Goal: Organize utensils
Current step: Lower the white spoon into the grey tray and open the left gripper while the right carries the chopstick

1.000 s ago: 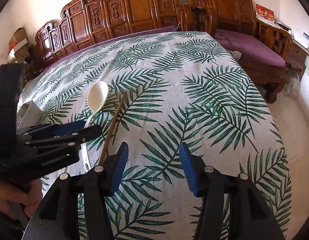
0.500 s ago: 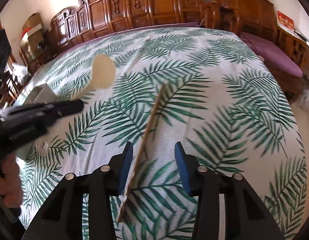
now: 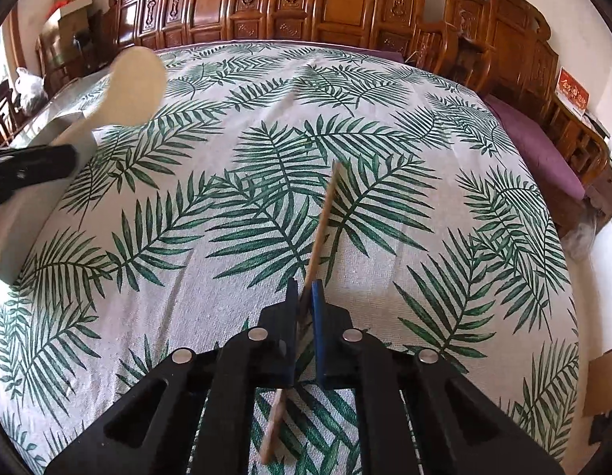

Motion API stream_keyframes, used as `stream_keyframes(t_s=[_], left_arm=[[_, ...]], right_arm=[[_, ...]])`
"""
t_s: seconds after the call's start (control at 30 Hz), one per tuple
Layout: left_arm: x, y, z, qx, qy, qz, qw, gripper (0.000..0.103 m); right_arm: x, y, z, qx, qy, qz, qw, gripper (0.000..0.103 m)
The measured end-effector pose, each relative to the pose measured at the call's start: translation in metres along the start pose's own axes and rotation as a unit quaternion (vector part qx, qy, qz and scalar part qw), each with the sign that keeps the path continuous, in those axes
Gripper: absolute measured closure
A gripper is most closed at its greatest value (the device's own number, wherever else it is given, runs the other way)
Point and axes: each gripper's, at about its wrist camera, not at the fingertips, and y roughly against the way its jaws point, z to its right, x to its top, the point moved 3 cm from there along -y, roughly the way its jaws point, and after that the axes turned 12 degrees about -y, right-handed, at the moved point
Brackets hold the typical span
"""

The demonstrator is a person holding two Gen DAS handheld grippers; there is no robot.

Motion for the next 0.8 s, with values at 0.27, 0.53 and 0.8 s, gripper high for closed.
stream_keyframes(t_s=[0.27, 0.53, 0.8], left_arm=[[-0.012, 0.034, -0.030, 0.029, 0.005, 0.010, 0.9995, 0.099], [-0.024, 0.057, -0.071, 0.062, 0.016, 0.010, 0.9979, 0.099], [-0.048, 0.062, -0.112, 0.090, 0.019, -0.009, 0.9957, 0.099]], right_arm=[[-0.003, 0.012, -0.002, 0.028, -0.019, -0.001, 0.999, 0.097], [-0.005, 0.046, -0.035, 0.056, 0.018, 0.035, 0.998, 0.097], [-0.010, 0.063, -0.067, 0.079, 0.052, 0.050, 0.994, 0.097]])
